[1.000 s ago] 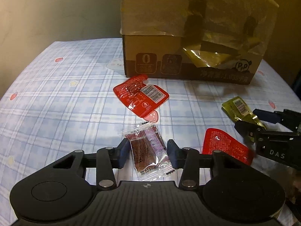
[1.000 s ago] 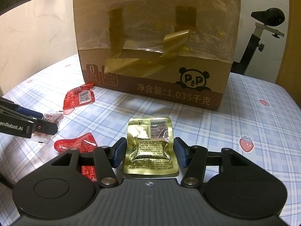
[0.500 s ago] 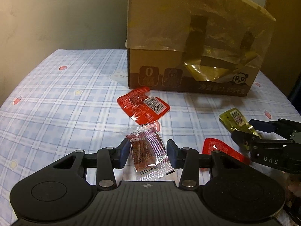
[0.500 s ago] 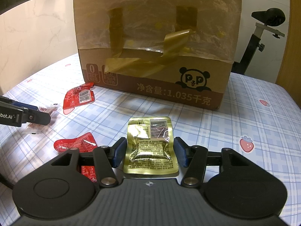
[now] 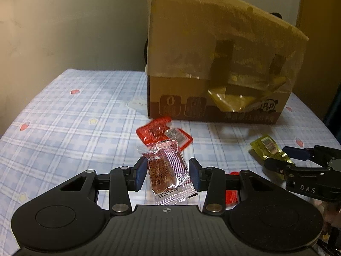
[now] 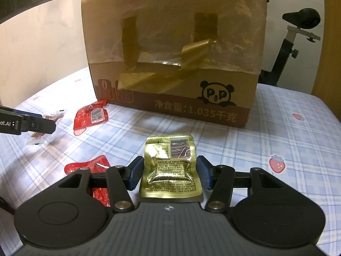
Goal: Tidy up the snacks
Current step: 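Lift both held packets up over the box opening, then open both tools to drop the jerky and gold packets into the box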
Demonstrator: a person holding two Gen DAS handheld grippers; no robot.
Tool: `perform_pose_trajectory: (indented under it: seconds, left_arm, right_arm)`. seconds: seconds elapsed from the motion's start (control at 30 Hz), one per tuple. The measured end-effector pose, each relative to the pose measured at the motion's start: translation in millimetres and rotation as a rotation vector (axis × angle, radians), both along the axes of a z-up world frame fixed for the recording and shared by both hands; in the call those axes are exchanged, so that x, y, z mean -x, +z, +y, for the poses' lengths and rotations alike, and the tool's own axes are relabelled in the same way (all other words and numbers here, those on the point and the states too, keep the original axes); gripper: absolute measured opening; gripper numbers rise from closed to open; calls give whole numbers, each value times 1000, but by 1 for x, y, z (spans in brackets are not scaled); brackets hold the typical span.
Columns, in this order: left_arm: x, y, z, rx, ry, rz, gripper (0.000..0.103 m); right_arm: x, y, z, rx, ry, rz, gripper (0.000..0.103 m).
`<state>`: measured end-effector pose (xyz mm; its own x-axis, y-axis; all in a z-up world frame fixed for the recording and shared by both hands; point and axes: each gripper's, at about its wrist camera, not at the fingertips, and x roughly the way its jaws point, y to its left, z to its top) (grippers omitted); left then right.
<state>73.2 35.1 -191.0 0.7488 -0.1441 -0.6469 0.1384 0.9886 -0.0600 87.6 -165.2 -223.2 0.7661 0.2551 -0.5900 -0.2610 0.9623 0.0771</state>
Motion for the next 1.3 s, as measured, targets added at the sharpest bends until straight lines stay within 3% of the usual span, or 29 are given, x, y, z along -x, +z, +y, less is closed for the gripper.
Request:
perform_pose_trajectory:
  seconds: [0.4, 1.03, 1.3]
  left_arm:
    - [-7, 35, -7, 17, -59, -112, 45]
    - [-22, 115, -22, 102, -163, -271, 45]
    - [-49, 151, -23, 157, -164, -319, 45]
  right_arm:
    - [7, 34, -20, -18, -42, -79, 57]
    - [7, 141, -25, -84, -2, -350, 57]
    - [-11, 175, -27, -101, 18, -416, 57]
